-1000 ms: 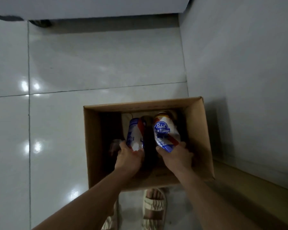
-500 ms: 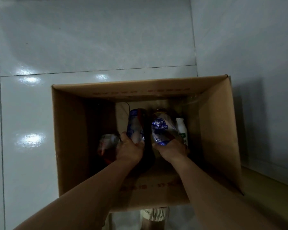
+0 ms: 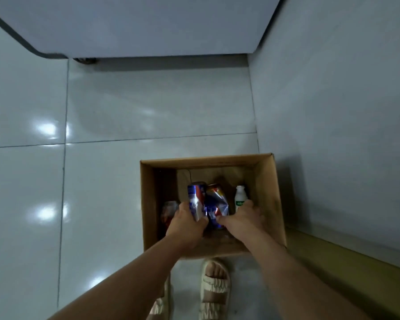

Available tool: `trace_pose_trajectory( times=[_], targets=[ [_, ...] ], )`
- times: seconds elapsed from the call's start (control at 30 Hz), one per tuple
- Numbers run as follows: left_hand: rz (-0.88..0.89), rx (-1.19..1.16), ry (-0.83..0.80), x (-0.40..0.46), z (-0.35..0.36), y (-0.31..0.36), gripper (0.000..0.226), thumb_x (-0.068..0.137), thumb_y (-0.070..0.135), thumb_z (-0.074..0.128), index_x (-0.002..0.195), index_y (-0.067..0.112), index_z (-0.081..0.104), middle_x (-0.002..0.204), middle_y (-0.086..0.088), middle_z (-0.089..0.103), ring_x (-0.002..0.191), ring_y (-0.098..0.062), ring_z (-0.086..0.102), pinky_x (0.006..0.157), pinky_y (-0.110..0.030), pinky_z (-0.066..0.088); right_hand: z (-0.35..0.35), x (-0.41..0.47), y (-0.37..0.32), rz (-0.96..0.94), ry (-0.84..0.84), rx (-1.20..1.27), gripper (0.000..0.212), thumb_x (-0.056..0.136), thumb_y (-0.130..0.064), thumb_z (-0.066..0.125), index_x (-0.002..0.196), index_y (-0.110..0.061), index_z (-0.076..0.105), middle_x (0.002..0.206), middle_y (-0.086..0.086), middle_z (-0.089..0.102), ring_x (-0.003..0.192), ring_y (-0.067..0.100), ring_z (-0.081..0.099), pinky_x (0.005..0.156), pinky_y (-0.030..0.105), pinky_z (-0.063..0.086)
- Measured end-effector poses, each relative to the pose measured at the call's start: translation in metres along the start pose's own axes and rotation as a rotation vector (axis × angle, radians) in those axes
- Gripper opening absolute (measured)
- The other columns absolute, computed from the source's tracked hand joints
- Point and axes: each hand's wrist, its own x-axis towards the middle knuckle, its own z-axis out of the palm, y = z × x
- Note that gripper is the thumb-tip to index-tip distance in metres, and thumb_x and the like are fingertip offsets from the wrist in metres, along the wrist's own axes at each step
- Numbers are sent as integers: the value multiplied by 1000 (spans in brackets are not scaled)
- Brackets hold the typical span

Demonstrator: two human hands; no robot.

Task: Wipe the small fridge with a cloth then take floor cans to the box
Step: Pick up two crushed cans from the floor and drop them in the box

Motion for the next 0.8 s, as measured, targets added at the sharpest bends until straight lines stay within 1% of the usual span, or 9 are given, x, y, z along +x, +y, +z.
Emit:
trace_pose_trajectory(
  times=[0.17, 0.27, 0.33, 0.43, 0.47, 0.57, 0.6, 0.7, 0.8],
  targets=[
    [60, -11, 9, -90, -53, 34, 60, 86, 23, 60, 138, 15, 29, 129, -7, 51, 102, -15, 50, 84, -28, 41, -57, -101, -25, -107, 21, -19, 92, 68, -41, 79, 141, -13, 31, 137, 9, 45, 125, 29, 44, 103, 43, 41],
    [101, -23, 23, -146, -93, 54, 62, 85, 20, 60, 138, 12, 28, 132, -9, 49, 112, -23, 52, 93, -35, 45, -91, -165, -41, -199, 52, -69, 83, 69, -41, 79, 135, -12, 38, 134, 7, 47, 124, 26, 44, 102, 35, 40],
    [142, -34, 46, -187, -124, 68, 63, 87, 22, 59, 140, 13, 26, 134, -10, 48, 115, -24, 52, 94, -36, 47, -115, -213, -56, -265, 86, -74, 80, 73, -40, 77, 136, -14, 36, 136, 6, 45, 125, 25, 41, 100, 33, 37],
    [216, -67, 98, -244, -168, 90, 59, 89, 24, 58, 139, 15, 29, 125, -8, 53, 90, -12, 58, 77, -30, 53, -146, -277, -77, -351, 137, -93, 81, 76, -41, 73, 140, -13, 31, 138, 7, 41, 128, 25, 37, 103, 33, 36],
    [232, -81, 115, -263, -180, 96, 59, 90, 25, 58, 140, 16, 28, 128, -8, 51, 89, -11, 56, 74, -27, 51, -154, -297, -83, -371, 145, -89, 82, 77, -41, 72, 140, -13, 29, 139, 8, 39, 128, 26, 36, 103, 33, 36],
    [291, -117, 174, -317, -213, 109, 64, 90, 27, 58, 143, 17, 24, 143, -10, 40, 121, -23, 47, 91, -30, 43, -172, -350, -99, -464, 179, -102, 81, 78, -41, 71, 141, -16, 27, 137, 7, 38, 125, 25, 36, 94, 29, 37],
    [306, -133, 191, -335, -221, 111, 65, 90, 27, 59, 144, 17, 24, 145, -10, 39, 126, -25, 44, 94, -31, 41, -176, -366, -102, -489, 196, -121, 81, 77, -41, 70, 141, -17, 26, 137, 7, 39, 124, 25, 36, 95, 30, 37],
    [341, -184, 252, -386, -240, 112, 66, 89, 26, 59, 144, 17, 24, 146, -9, 37, 128, -26, 43, 95, -33, 41, -185, -410, -111, -556, 205, -83, 84, 78, -40, 70, 144, -18, 23, 139, 6, 35, 127, 24, 31, 99, 33, 37],
    [372, -203, 324, -435, -255, 105, 65, 90, 25, 59, 143, 16, 24, 146, -8, 38, 128, -26, 43, 98, -36, 41, -195, -448, -117, -646, 220, -89, 86, 78, -42, 69, 145, -17, 22, 141, 7, 34, 129, 26, 30, 97, 32, 38]
  ],
)
